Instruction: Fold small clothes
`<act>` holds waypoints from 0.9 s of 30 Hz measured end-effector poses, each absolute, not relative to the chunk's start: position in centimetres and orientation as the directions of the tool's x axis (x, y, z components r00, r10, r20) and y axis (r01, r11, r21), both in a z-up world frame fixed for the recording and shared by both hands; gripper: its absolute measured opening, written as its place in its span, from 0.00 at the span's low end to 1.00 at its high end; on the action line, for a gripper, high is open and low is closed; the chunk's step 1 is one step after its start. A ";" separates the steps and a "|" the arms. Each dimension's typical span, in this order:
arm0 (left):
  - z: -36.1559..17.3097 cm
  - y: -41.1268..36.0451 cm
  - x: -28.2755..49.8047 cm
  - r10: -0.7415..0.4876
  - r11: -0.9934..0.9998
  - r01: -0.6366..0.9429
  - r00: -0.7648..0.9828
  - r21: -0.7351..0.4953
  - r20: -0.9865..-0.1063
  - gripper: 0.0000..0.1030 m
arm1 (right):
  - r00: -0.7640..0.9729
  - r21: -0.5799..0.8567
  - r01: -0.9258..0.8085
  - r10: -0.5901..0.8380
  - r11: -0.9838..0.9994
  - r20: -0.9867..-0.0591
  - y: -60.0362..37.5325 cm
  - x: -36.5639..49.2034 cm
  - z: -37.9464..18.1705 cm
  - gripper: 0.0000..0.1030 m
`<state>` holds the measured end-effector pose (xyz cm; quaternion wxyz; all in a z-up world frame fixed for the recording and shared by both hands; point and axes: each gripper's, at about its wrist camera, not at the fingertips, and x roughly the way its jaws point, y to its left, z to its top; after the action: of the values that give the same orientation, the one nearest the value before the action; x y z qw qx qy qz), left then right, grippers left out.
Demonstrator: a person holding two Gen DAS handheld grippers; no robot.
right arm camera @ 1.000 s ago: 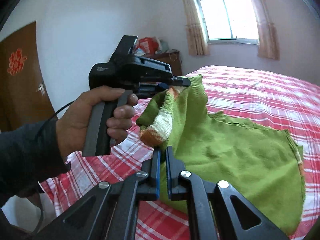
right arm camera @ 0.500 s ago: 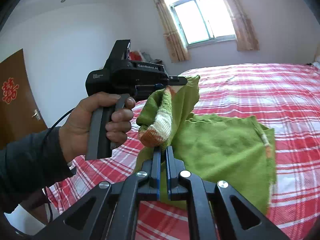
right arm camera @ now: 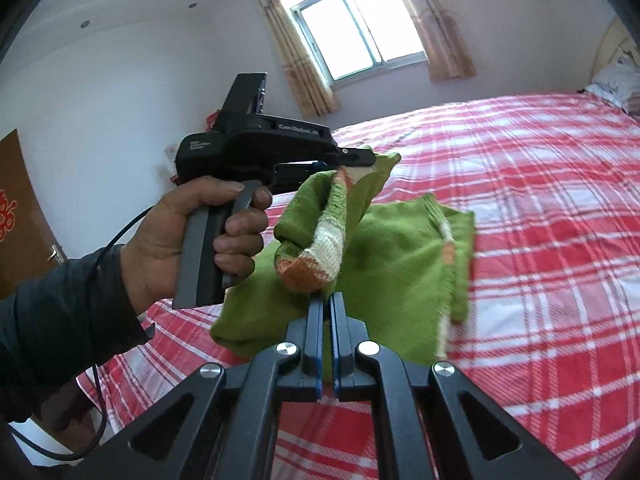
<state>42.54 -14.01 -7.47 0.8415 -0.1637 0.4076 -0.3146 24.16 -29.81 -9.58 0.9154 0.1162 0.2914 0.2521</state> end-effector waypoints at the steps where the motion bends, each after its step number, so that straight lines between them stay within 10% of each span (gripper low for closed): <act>1: -7.8 -14.5 42.5 -0.663 0.748 0.399 0.462 -0.531 -0.589 0.11 | 0.705 0.361 -0.387 0.525 0.848 -0.477 -30.2 24.1 -9.7 0.02; 16: -6.6 -18.4 40.4 -0.655 0.751 0.495 0.477 -0.436 -0.586 0.18 | 0.683 0.487 -0.250 0.509 0.837 -0.524 -34.7 24.0 -14.3 0.02; 24: -7.8 -11.2 35.1 -0.560 0.827 0.449 0.603 -0.339 -0.567 0.55 | 0.688 0.530 -0.174 0.487 0.830 -0.538 -36.3 23.1 -15.0 0.04; 26: -8.3 -9.4 33.9 -0.544 0.839 0.428 0.628 -0.337 -0.557 0.55 | 0.717 0.522 -0.154 0.458 0.839 -0.525 -36.8 22.7 -14.2 0.32; 27: -8.6 -8.4 33.3 -0.542 0.840 0.421 0.638 -0.342 -0.547 0.55 | 0.729 0.521 -0.154 0.452 0.840 -0.514 -36.9 22.6 -13.8 0.67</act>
<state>33.30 -8.42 -8.64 0.9002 -0.0917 0.3310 -0.2676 22.63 -36.93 -13.83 0.9014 0.2280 0.3274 0.1680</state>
